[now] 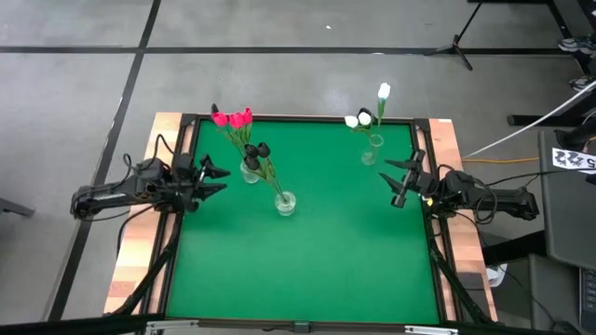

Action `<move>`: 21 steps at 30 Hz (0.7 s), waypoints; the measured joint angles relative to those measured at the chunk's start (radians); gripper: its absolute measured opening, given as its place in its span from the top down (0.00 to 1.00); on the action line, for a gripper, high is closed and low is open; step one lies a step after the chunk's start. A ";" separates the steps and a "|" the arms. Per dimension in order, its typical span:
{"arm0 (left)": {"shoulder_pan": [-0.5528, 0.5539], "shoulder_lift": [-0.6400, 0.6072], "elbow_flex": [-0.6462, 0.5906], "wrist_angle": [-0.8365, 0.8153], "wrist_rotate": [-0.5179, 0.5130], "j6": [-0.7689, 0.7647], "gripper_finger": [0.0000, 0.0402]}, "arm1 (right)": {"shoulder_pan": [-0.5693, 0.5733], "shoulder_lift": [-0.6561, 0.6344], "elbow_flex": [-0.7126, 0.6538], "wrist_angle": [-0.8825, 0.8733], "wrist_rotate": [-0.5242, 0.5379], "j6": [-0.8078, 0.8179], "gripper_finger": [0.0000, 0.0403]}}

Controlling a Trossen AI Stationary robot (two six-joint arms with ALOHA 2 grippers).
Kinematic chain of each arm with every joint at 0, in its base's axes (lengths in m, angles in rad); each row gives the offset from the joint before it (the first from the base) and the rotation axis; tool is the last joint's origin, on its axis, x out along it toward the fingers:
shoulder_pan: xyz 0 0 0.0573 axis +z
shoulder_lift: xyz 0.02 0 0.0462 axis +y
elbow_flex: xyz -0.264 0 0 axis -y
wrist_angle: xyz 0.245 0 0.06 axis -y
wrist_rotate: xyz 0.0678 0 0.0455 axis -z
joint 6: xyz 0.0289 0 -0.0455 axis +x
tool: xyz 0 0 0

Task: Sort flowers into vase by color
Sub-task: Return to Home Position

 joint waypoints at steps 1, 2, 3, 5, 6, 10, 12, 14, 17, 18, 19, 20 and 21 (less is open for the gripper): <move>-0.004 0.000 -0.005 0.000 -0.007 0.003 0.43 | 0.000 0.000 0.000 0.003 0.017 0.000 0.52; -0.009 0.000 -0.011 0.001 -0.009 0.009 0.43 | 0.000 0.000 0.000 -0.006 0.032 -0.003 0.52; -0.015 0.000 -0.015 0.000 -0.011 0.011 0.43 | 0.000 0.000 0.000 -0.006 0.047 -0.016 0.52; -0.022 0.000 -0.027 0.004 -0.015 0.019 0.43 | 0.000 -0.001 0.000 0.008 0.072 -0.047 0.52; -0.025 0.000 -0.033 0.008 -0.022 0.020 0.43 | 0.000 -0.001 -0.001 0.009 0.082 -0.051 0.52; -0.037 0.000 -0.053 0.013 -0.051 0.035 0.43 | 0.000 -0.001 -0.001 -0.011 0.097 -0.053 0.52; -0.041 0.000 -0.064 0.020 -0.063 0.037 0.43 | 0.000 -0.001 -0.002 -0.030 0.096 -0.052 0.52; -0.041 0.000 -0.071 0.020 -0.064 0.046 0.43 | 0.000 -0.001 -0.002 -0.042 0.096 -0.048 0.52; -0.041 0.000 -0.082 0.023 -0.064 0.048 0.43 | 0.000 -0.001 -0.003 -0.047 0.096 -0.046 0.52; -0.041 0.000 -0.087 0.024 -0.064 0.051 0.43 | 0.000 -0.001 -0.003 -0.046 0.096 -0.046 0.52; -0.041 0.000 -0.093 0.029 -0.064 0.052 0.43 | 0.000 -0.001 -0.003 -0.046 0.096 -0.046 0.52; -0.041 0.000 -0.099 0.032 -0.064 0.050 0.43 | 0.000 -0.001 -0.003 -0.046 0.096 -0.046 0.52; -0.041 0.000 -0.107 0.033 -0.064 0.043 0.43 | 0.000 -0.001 -0.003 -0.046 0.096 -0.046 0.52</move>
